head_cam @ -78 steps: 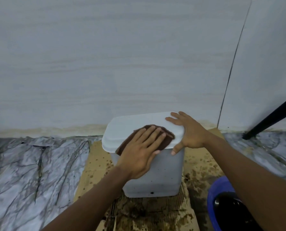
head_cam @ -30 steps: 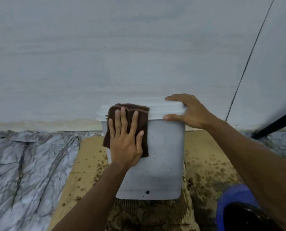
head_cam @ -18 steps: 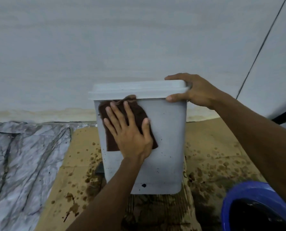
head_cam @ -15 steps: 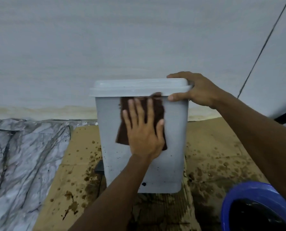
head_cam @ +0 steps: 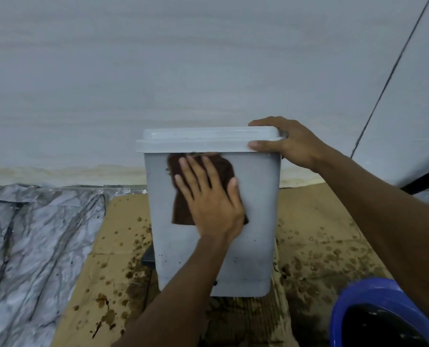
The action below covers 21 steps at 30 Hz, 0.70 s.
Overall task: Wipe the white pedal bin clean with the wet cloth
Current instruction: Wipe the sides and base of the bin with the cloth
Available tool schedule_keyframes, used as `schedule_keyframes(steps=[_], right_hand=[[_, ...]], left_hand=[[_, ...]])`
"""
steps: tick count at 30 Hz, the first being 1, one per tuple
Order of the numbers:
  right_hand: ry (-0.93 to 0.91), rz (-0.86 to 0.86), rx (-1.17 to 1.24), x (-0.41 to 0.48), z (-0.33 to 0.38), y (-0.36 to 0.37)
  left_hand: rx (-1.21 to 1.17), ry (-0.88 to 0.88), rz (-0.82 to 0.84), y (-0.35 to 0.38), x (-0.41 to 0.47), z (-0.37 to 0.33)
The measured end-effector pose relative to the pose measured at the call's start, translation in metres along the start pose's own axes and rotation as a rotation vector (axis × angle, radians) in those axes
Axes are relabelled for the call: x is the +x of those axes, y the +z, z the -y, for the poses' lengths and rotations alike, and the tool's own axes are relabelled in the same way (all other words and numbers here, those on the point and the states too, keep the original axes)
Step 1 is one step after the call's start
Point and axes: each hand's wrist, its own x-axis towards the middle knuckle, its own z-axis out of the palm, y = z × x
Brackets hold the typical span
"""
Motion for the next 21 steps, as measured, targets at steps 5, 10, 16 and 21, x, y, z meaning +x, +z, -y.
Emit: schedule_keyframes(steps=[5,10,16,21], right_hand=[[-0.031,-0.008,-0.043,-0.002,-0.003,-0.001],[-0.043,0.018,-0.059,0.001,-0.004,-0.003],[-0.028,-0.033,-0.097,-0.002,-0.009,0.0],[-0.023,-0.023,-0.106,-0.004,-0.009,-0.004]], left_hand=[[0.01,0.309,0.082,0.01,-0.017,-0.02],[0.026,0.352,0.061,0.006,-0.018,0.013],[0.001,0.32,0.091,0.011,-0.026,-0.031],[0.104,0.88,0.262,0.017,-0.063,0.005]])
